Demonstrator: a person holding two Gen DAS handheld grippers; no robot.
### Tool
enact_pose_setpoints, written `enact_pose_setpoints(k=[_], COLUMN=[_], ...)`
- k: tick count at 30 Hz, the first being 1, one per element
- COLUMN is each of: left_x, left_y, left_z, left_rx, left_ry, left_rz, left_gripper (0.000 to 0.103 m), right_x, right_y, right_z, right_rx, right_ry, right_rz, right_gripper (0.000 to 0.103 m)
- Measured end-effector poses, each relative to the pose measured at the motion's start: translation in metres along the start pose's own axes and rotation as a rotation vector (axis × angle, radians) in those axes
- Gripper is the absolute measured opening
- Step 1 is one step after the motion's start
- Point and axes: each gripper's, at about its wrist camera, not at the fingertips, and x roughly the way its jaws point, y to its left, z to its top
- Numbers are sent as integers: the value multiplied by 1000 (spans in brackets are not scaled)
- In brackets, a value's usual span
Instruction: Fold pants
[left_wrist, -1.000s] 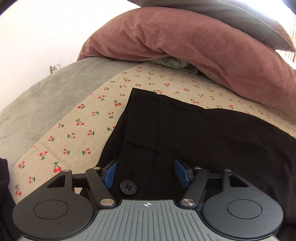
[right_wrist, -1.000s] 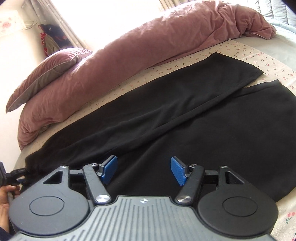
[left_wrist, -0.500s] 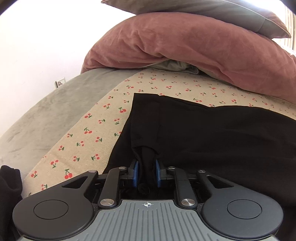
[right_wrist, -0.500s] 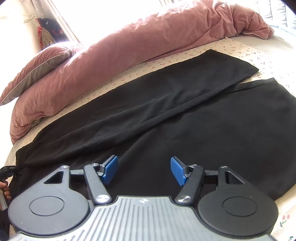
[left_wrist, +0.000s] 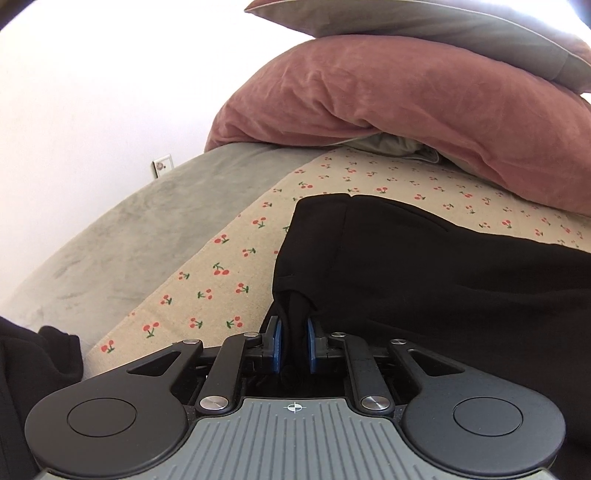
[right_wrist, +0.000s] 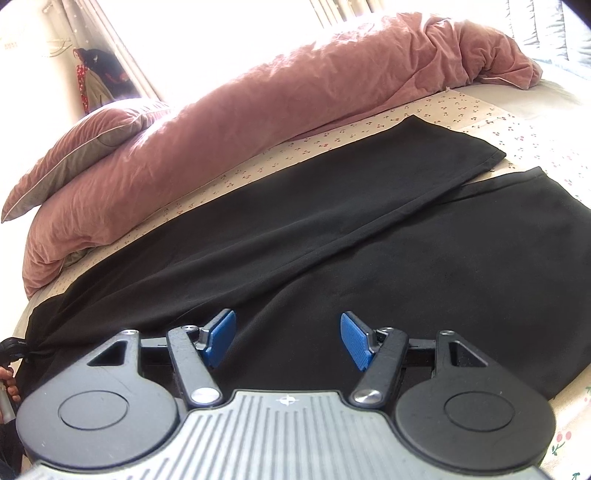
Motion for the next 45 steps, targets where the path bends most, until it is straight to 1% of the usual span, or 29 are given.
enact_pose_setpoints(k=[3, 6, 8, 10, 11, 13, 15, 16, 18, 20, 21, 23, 26, 27, 29, 31, 32, 33, 34, 35, 36, 38, 39, 41, 44, 45], left_x=[3, 6, 7, 3, -1, -12, -30, -40, -63, -87, -97, -116, -129, -129, -124, -109, -97, -88, -83, -80, -77, -71, -67, -65, -74, -78], left_y=[-13, -11, -11, -4, 0, 7, 8, 7, 0, -13, -23, -47, -87, -98, -113, -117, -112, -104, -95, -85, -77, -62, -56, -47, -48, -49], left_z=[-7, -9, -7, -3, -1, 4, 6, 6, 5, 0, -4, -17, -46, -55, -71, -79, -81, -82, -82, -80, -79, -76, -75, -75, -76, -76], left_rx=[73, 50, 57, 27, 1, -21, 4, 19, 51, 78, 102, 161, 244, 259, 286, 276, 248, 216, 194, 186, 177, 138, 120, 100, 110, 95], left_ry=[-12, -4, 4, 11, 14, 6, -30, -48, -70, -92, -98, -93, -47, -28, 12, 74, 118, 143, 136, 128, 124, 129, 131, 132, 139, 142], left_rz=[42, 38, 28, -3, -23, -66, -77, -92, -174, -249, -283, -362, -466, -490, -507, -478, -455, -444, -440, -413, -378, -337, -334, -345, -349, -370], left_gripper=[13, 14, 15, 18, 24, 31, 45, 47, 51, 61, 63, 63, 63, 63, 63, 62, 61, 57, 57, 50, 40, 28, 26, 26, 25, 26], right_x=[0, 1, 1, 1, 1, 1, 1, 1, 3, 6, 8, 11, 13, 13, 13, 12, 11, 11, 11, 11, 11, 10, 10, 11, 13, 14], right_y=[-1, 2, 3, 3, 3, 3, 4, 5, 9, 12, 13, 16, 19, 19, 20, 19, 18, 18, 17, 16, 17, 18, 19, 19, 19, 19], right_z=[0, -1, -1, 0, 0, 1, 1, 1, 0, -3, -4, -6, -8, -8, -9, -9, -9, -9, -8, -8, -8, -8, -8, -9, -10, -10], right_rx=[11, 2, 1, 3, 3, 1, 0, -3, -16, -33, -41, -55, -74, -79, -88, -92, -93, -92, -89, -86, -83, -86, -88, -91, -94, -95], right_ry=[-1, 3, 6, 7, 7, 6, 7, 8, 13, 23, 29, 40, 50, 51, 50, 47, 47, 47, 48, 49, 47, 45, 45, 48, 58, 61], right_rz=[2, 1, 0, -2, -4, -12, -17, -17, -19, -20, -21, -24, -34, -38, -44, -50, -54, -55, -54, -52, -52, -49, -48, -45, -49, -51], right_gripper=[62, 62, 62, 62, 62, 63, 69, 70, 72, 73, 73, 73, 73, 74, 75, 76, 76, 76, 76, 76, 76, 76, 76, 76, 76, 76])
